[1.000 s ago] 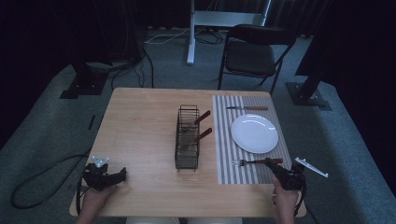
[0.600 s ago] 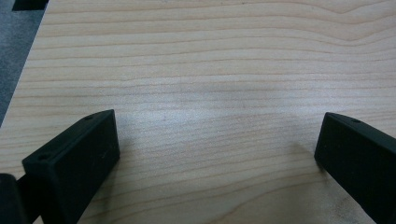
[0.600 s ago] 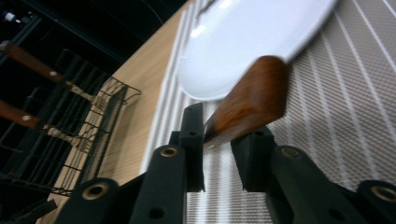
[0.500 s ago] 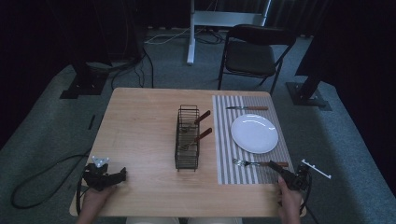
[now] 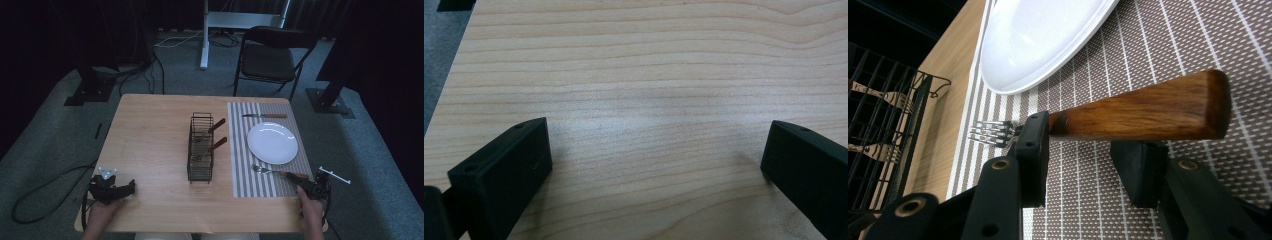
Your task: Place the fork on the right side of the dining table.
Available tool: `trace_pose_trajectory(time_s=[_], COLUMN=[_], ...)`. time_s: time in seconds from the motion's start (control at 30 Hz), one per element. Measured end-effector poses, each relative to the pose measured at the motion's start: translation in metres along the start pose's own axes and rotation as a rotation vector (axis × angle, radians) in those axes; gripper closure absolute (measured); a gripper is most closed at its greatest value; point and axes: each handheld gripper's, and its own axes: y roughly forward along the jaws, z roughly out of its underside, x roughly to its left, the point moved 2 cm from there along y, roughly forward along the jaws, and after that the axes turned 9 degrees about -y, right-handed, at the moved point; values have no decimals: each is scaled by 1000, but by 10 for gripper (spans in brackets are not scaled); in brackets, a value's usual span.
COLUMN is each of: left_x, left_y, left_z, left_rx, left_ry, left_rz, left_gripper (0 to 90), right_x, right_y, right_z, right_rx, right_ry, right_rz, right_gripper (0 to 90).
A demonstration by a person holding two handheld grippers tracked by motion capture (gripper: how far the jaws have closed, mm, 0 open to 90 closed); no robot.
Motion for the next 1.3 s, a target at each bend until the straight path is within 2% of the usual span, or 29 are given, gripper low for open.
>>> trace_pose_trajectory(time_s=[0.27, 0.5, 0.6, 0.67, 0.7, 0.77, 0.87, 1.03, 1.07, 1.2, 1.3], left_x=[0, 0, 0, 0, 0, 0, 0, 0, 0, 0, 0], left_y=[0, 0, 0, 0, 0, 0, 0, 0, 0, 0, 0], left_z=[0, 0, 0, 0, 0, 0, 0, 0, 0, 0, 0], left_rx=[0, 0, 1, -1, 0, 0, 1, 1, -1, 0, -1], left_ry=[0, -1, -1, -2, -2, -1, -1, -1, -2, -2, -2], left_rz=[0, -2, -2, -1, -1, -2, -2, -2, -2, -2, -2], left_gripper=[3, 3, 3, 3, 3, 3, 3, 3, 3, 3, 3], right_x=[3, 11, 14, 18, 20, 23, 27, 30, 31, 34, 34], right_y=[-3, -3, -3, -2, -2, -1, -2, -4, -5, -6, -6], right_z=[-6, -7, -4, -1, 1, 4, 10, 16, 19, 22, 26], right_rx=[10, 37, 22, 26, 30, 33, 4, -18, -25, -36, -22], right_ry=[-46, -172, -221, -273, -293, -342, -390, -416, -435, -473, -499], right_rz=[79, 183, 226, 244, 275, 305, 354, 368, 388, 409, 430], right_gripper=[490, 434, 328, 261, 250, 202, 179, 161, 139, 138, 138])
